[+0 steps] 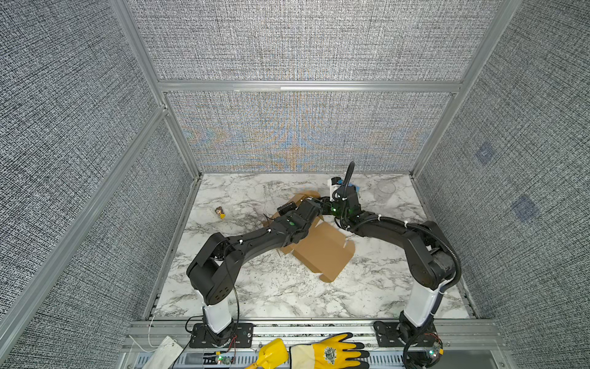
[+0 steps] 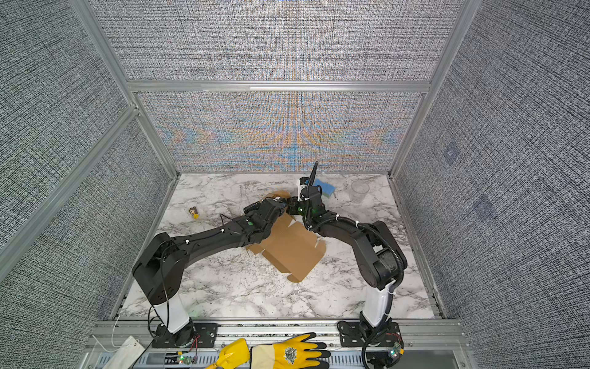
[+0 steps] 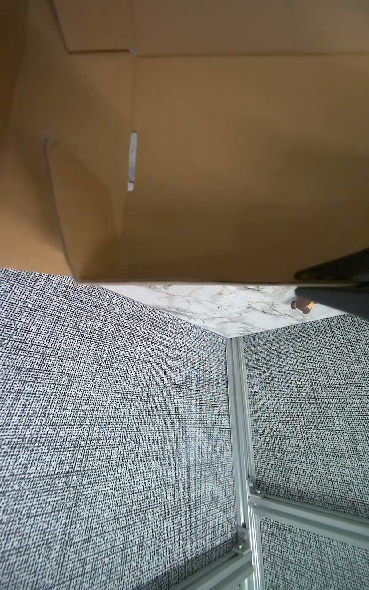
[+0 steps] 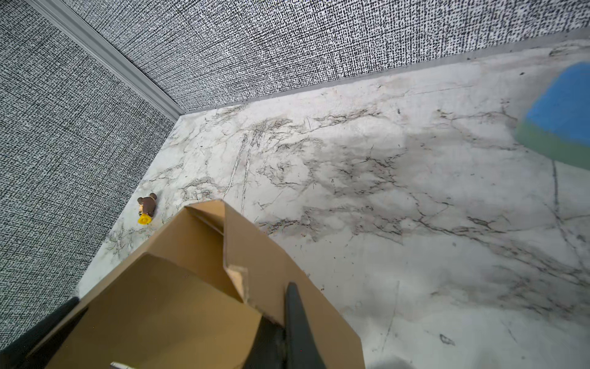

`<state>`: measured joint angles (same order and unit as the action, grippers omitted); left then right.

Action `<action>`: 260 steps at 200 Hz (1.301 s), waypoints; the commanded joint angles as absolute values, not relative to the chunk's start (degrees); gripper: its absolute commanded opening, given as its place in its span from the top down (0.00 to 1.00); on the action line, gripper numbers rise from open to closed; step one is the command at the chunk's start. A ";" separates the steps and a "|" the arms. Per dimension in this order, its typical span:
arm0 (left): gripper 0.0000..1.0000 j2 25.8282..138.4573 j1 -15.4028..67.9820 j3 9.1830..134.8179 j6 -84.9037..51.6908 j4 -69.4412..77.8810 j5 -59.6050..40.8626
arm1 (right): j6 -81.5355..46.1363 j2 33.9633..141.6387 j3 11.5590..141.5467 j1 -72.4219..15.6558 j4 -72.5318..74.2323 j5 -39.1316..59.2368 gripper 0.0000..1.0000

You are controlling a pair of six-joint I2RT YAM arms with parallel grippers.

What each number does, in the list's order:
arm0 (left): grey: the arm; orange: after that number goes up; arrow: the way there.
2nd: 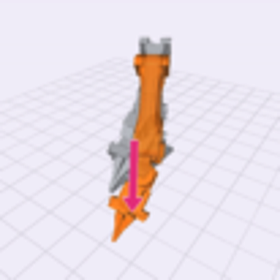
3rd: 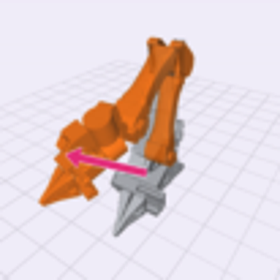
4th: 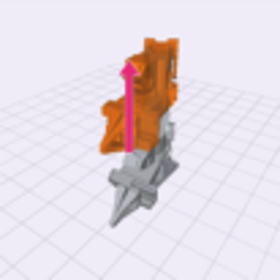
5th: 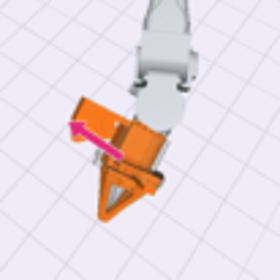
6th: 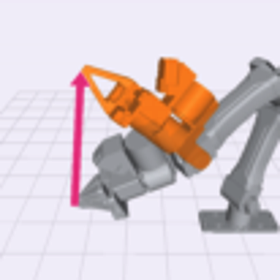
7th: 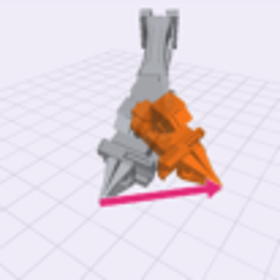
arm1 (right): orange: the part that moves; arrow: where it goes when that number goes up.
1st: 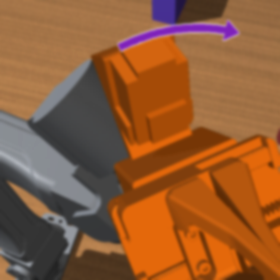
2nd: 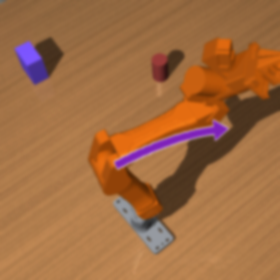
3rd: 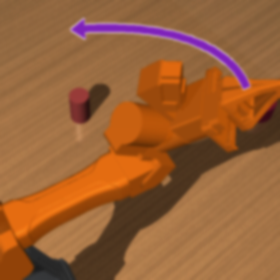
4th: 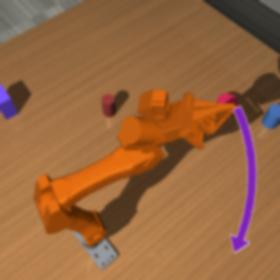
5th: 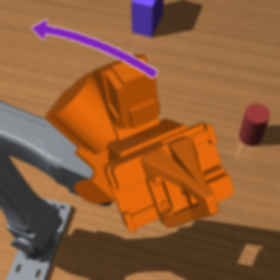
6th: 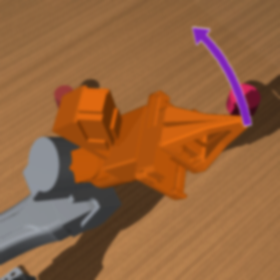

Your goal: Fold the paper box

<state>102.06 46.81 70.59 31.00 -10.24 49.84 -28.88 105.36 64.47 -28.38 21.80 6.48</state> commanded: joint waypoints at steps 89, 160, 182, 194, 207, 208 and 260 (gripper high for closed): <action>1.00 101.12 47.19 76.17 25.24 -22.47 47.15 | -35.35 101.78 56.83 -30.11 34.89 1.50 0.99; 0.99 103.14 47.37 78.46 21.95 -30.05 45.47 | -32.75 101.34 56.31 -30.15 34.29 -1.08 1.00; 0.92 102.67 47.35 79.34 20.62 -32.06 45.04 | -32.44 101.09 56.12 -29.49 34.27 -1.36 1.00; 0.88 102.40 47.37 79.51 20.33 -32.93 45.18 | -32.16 101.00 56.03 -29.25 34.28 -1.57 1.00; 0.85 102.37 47.30 79.88 19.80 -34.15 45.36 | -31.95 100.96 55.91 -28.99 34.28 -1.67 1.00; 0.84 102.38 47.29 79.93 19.79 -34.26 45.36 | -31.92 100.93 55.86 -28.95 34.28 -1.67 1.00; 0.79 101.93 47.29 79.98 17.64 -36.80 46.24 | -31.44 101.51 56.14 -28.65 34.02 -2.02 1.00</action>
